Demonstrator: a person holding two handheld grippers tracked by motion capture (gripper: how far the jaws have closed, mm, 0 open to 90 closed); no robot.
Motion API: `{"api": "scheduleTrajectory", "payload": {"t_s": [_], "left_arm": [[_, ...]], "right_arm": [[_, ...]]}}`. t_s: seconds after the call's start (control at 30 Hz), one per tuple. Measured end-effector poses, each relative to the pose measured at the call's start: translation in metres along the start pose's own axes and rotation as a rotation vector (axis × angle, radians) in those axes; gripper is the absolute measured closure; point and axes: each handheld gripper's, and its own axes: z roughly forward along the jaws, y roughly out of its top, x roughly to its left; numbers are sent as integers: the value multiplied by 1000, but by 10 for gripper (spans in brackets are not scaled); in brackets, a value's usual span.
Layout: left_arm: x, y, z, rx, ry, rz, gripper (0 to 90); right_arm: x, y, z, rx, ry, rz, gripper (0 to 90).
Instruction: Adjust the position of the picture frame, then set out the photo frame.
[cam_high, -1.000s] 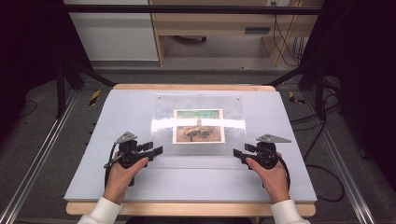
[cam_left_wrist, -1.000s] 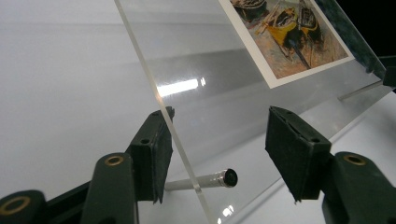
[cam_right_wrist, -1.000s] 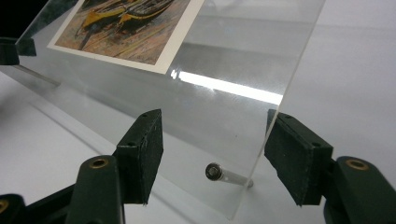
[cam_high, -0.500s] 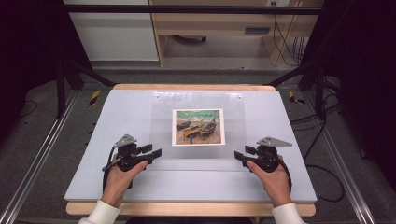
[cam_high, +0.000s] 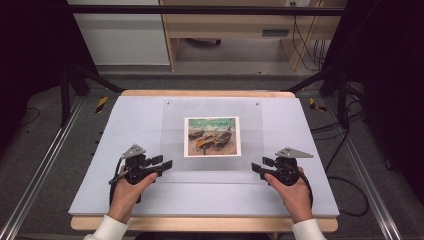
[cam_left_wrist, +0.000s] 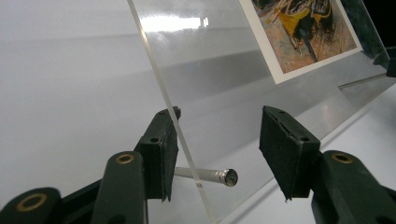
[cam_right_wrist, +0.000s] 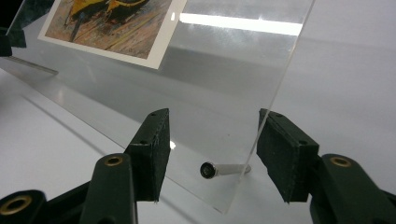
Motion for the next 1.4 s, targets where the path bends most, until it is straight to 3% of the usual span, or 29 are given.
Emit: {"api": "scheduleTrajectory", "payload": {"t_s": [0.5, 1.4], "left_arm": [[-4, -2, -3, 14, 17, 31, 472], [-7, -8, -10, 22, 14, 48, 534]], "right_arm": [[3, -2, -3, 10, -16, -21, 472], [9, -10, -10, 17, -42, -56, 538]]}}
